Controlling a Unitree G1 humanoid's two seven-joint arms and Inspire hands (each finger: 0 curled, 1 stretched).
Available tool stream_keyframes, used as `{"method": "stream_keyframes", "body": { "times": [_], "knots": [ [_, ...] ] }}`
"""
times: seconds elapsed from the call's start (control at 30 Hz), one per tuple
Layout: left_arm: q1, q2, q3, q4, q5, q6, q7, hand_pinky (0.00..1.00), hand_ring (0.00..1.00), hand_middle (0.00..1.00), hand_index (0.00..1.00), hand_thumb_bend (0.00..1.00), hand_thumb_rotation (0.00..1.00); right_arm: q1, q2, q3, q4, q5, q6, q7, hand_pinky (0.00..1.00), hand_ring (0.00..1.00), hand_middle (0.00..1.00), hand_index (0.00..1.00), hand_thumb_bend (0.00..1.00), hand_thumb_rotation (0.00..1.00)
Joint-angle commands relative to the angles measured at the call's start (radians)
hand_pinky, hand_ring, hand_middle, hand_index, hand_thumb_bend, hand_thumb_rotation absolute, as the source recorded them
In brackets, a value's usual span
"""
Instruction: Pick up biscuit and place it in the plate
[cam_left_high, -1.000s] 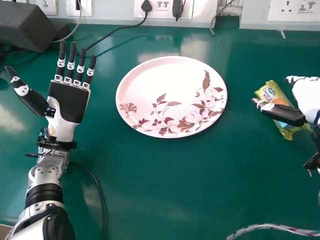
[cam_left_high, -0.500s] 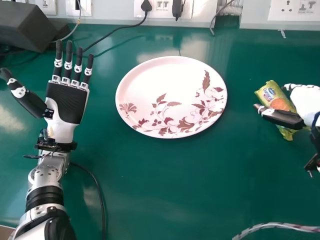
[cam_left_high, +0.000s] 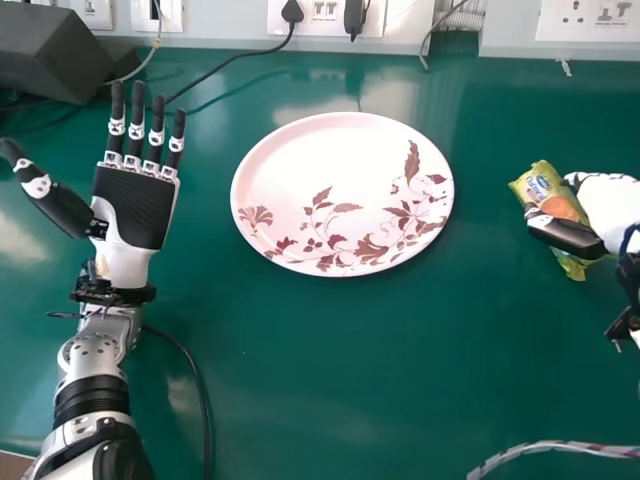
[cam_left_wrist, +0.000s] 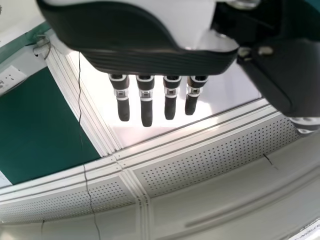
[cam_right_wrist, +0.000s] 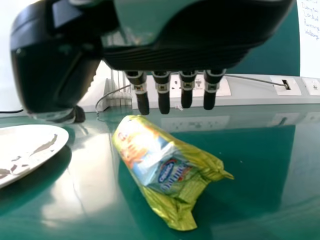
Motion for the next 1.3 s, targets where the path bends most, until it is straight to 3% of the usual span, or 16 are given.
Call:
{"method": "stream_keyframes", "body": {
  "times": [0.0, 0.33, 0.5, 0.73, 1.03, 1.27],
  "knots": [
    [0.085, -0.048, -0.002, 0.039, 0.001, 0.021, 0.011, 0.90, 0.93, 1.00, 1.00, 1.00, 0.77, -0.001, -0.018, 0.005, 0.006, 0.016, 0.013, -0.004, 0.96, 1.00, 1.00, 0.97, 0.65, 0.46],
    [0.105, -0.061, 0.001, -0.003, -0.020, 0.039, 0.034, 0.91, 0.93, 0.99, 1.00, 1.00, 0.77, 0.008, -0.057, 0.011, 0.015, 0.052, 0.039, 0.000, 0.94, 1.00, 1.00, 1.00, 0.71, 0.46],
    [0.113, -0.066, -0.001, -0.013, -0.021, 0.021, 0.039, 0.91, 0.93, 0.99, 1.00, 1.00, 0.77, 0.009, -0.068, 0.018, 0.012, 0.053, 0.056, 0.011, 0.92, 0.98, 1.00, 1.00, 0.85, 0.64],
    [0.124, -0.075, -0.002, -0.030, -0.027, 0.017, 0.053, 0.89, 0.93, 0.99, 1.00, 1.00, 0.80, 0.015, -0.086, 0.039, 0.012, 0.014, 0.081, 0.031, 0.94, 0.99, 1.00, 0.99, 0.97, 0.68],
    [0.135, -0.080, -0.016, -0.031, -0.024, 0.018, 0.055, 0.94, 0.94, 0.99, 1.00, 1.00, 0.80, 0.015, -0.097, 0.050, 0.026, -0.001, 0.107, 0.060, 0.97, 1.00, 1.00, 0.99, 1.00, 0.73],
    [0.138, -0.078, -0.023, -0.019, -0.024, 0.028, 0.050, 0.93, 0.94, 0.99, 1.00, 1.00, 0.81, 0.006, -0.122, 0.069, 0.072, -0.016, 0.111, 0.075, 0.98, 1.00, 1.00, 1.00, 0.97, 0.66]
  ]
}}
